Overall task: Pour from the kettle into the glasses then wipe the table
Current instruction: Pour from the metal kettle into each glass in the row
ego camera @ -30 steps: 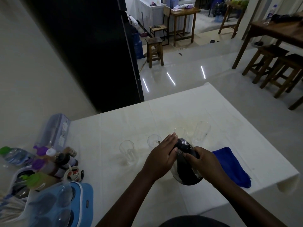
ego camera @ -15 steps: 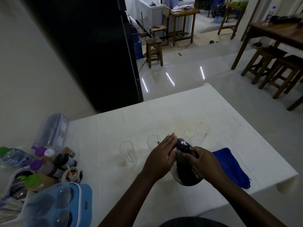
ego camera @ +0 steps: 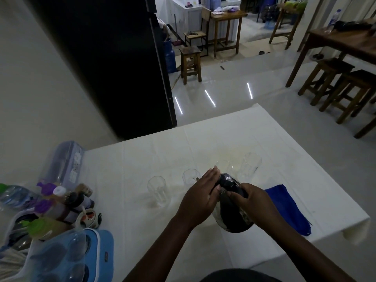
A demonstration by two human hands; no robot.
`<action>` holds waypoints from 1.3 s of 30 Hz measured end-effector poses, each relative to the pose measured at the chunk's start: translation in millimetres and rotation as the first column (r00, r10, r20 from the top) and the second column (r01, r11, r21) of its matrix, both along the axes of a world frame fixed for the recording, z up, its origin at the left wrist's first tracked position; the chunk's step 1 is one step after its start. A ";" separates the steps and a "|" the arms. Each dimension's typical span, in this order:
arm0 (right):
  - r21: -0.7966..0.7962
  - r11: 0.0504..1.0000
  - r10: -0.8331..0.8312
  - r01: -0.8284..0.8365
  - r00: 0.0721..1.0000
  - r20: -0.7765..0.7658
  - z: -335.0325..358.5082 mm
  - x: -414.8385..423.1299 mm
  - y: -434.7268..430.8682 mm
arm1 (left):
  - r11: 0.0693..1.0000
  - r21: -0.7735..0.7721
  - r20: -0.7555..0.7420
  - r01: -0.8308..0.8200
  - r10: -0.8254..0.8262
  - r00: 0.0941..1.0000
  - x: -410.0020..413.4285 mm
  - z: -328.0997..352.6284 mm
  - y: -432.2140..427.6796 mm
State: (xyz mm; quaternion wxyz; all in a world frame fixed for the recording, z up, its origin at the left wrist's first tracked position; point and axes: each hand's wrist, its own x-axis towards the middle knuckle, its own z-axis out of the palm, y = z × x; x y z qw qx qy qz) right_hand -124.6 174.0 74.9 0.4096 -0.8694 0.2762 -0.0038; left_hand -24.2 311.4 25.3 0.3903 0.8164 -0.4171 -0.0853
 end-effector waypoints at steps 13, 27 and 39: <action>-0.019 1.000 0.001 -0.002 1.000 -0.009 3.4 5.1 2.6 | 1.000 -0.012 -0.008 -0.002 0.002 1.000 4.4 0.3 2.3; -0.033 0.999 -0.021 0.020 0.999 -0.037 6.9 7.1 3.5 | 1.000 -0.016 -0.006 -0.004 0.004 1.000 5.1 1.0 0.8; -0.042 0.999 -0.003 0.002 0.999 -0.044 14.5 6.0 3.3 | 1.000 -0.028 -0.015 -0.010 0.010 1.000 2.5 4.4 0.1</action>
